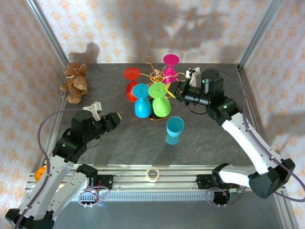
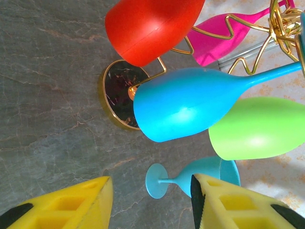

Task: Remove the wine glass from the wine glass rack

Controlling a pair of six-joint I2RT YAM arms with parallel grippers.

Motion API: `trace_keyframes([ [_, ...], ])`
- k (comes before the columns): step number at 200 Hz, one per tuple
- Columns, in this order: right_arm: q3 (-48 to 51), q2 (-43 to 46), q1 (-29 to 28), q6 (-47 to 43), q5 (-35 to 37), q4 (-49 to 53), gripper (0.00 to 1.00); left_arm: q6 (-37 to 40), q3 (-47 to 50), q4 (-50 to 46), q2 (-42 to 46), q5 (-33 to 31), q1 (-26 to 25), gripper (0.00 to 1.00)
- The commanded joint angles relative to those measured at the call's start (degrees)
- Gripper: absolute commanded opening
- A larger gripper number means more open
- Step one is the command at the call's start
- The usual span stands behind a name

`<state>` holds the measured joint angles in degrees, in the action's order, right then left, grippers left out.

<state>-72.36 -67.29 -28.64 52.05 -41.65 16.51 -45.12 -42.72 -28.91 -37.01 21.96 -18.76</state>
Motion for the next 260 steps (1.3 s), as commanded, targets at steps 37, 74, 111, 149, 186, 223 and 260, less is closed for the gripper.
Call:
trace_keyframes([
  [37, 1.89, 4.26, -1.32, -1.47, -1.59, 1.30, 0.00, -0.84, -2.45, -1.42, 1.16, -2.31, -0.22, 0.47],
  [74, 2.75, 6.04, -2.18, -1.25, -1.26, 1.50, 0.00, -1.19, -2.67, -2.71, 1.85, -3.22, -0.22, 0.47],
  [111, 2.86, 8.03, -2.73, -1.25, -1.56, 1.69, 0.00, -0.84, -2.81, -5.03, 2.69, -5.00, -0.22, 0.47],
  [149, 3.37, 9.92, -3.57, -0.82, -2.09, 0.72, 0.00, -1.50, -3.66, -7.84, 3.56, -6.23, -0.22, 0.47],
  [186, 2.15, 10.80, -5.95, -2.80, -1.98, 3.23, 0.00, -0.77, -4.80, -12.87, 5.58, -8.70, -0.22, 0.47],
  [223, 0.35, 11.81, -11.98, -6.83, 2.10, 7.58, 0.00, -0.93, -5.70, -17.59, 7.34, -9.56, -0.23, 0.47],
  [260, -0.75, 11.92, -17.79, -10.08, 5.55, 10.73, 0.00, -1.54, -6.22, -21.28, 8.51, -10.73, -0.22, 0.48],
])
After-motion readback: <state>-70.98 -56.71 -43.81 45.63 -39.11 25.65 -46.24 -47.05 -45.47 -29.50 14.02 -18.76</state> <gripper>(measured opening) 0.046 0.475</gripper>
